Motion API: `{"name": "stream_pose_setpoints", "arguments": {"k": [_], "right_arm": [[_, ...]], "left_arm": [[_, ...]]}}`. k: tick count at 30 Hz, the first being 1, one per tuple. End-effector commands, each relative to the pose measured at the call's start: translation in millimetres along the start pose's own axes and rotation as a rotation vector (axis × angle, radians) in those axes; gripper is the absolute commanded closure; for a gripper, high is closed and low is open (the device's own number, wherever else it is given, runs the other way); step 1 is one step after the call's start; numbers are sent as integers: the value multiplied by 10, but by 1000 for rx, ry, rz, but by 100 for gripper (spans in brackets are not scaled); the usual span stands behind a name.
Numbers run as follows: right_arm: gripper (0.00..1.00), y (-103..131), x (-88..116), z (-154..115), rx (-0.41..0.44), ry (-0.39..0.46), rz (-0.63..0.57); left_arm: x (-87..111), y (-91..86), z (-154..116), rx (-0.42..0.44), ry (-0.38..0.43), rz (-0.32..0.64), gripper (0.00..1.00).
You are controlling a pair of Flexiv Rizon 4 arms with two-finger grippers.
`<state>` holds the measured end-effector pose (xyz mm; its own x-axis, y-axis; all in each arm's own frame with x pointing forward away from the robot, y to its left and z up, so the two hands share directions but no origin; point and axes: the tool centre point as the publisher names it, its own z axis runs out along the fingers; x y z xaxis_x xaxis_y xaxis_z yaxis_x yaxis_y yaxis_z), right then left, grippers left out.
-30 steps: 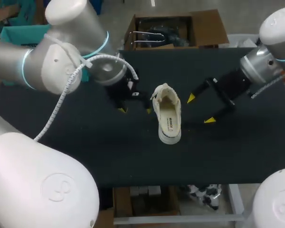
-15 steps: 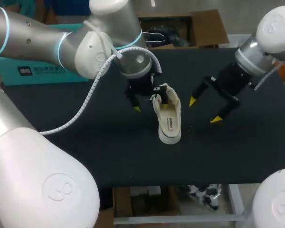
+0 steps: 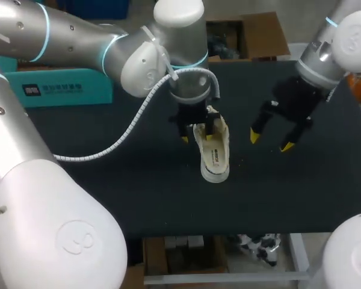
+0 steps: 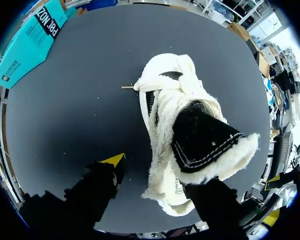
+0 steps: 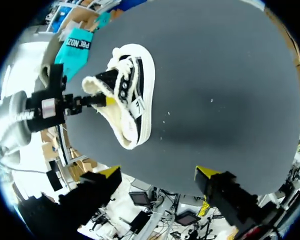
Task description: Open the shoe tongue, take the insole out of the shoe, put the insole back into the shoe, and pack the shoe into the shoebox
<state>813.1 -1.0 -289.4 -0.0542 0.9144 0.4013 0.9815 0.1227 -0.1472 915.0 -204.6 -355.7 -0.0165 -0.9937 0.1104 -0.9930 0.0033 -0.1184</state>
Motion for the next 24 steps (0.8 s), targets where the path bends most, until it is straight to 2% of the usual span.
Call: {"name": "stream_pose_setpoints", "arguments": {"k": [1,3,7,8,14,15,16,19,24], "right_arm": [[0,11,68,-43,30,-158,-176],[0,19,66,-39,33,-166,-201],[0,33,19,-42,28,-162,-220],[0,24,2,-41,22,-158,-245],[0,-95,-88,-22,-49,-168,-460],[0,-120,-100,-21,-50,-163,-469],[0,-133,-120,-36,-24,-137,-424],[0,-133,-120,-36,-24,-137,-424],[0,-133,-120,-36,-24,-137,-424]], "left_arm": [[53,-3,12,5,-37,-4,71],[71,5,7,2,-25,-3,87],[97,43,-15,-2,-15,4,93],[99,54,-18,0,-16,4,100],[67,68,-37,21,0,15,100],[52,70,-47,26,8,26,100],[36,73,-65,30,17,38,100],[-47,66,-147,50,54,72,100],[-214,87,-332,107,146,197,100]]}}
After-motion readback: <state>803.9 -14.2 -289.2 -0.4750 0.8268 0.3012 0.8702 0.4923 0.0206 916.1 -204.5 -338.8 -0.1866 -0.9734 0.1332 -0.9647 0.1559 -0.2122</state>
